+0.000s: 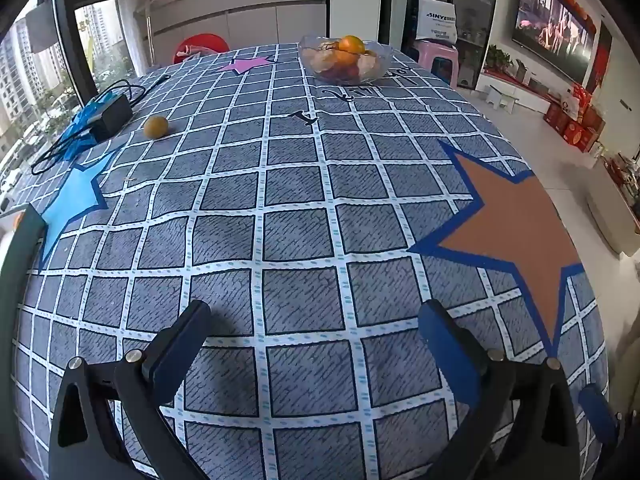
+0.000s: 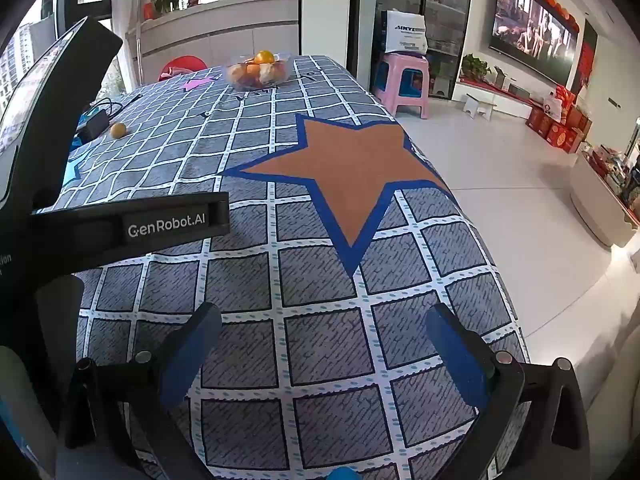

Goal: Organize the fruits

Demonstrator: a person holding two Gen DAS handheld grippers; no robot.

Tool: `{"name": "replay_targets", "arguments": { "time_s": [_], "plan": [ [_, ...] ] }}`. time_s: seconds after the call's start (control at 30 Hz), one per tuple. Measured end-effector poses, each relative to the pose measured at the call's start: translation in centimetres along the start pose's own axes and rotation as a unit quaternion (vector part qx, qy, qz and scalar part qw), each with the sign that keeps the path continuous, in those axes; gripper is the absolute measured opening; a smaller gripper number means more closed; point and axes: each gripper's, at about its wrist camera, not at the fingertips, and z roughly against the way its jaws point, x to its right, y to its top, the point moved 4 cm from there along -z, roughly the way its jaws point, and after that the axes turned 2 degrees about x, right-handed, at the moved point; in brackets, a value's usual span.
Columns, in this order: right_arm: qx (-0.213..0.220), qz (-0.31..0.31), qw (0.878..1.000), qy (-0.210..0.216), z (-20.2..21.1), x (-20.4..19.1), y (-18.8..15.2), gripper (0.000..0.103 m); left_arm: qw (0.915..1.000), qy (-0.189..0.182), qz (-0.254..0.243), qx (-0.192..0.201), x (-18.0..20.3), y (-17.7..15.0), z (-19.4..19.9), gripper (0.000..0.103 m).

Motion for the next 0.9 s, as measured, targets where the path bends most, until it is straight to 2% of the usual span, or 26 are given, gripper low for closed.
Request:
{"name": "replay_targets", "arguments": {
  "time_s": [0.9],
  "plan": [
    [0.009,-0.011,1.0,0.014,0.67,0.68,-0.14,0.103,1.0,0.001,0.0,0.0,0.0,0.0,0.0,0.103]
  ]
}}
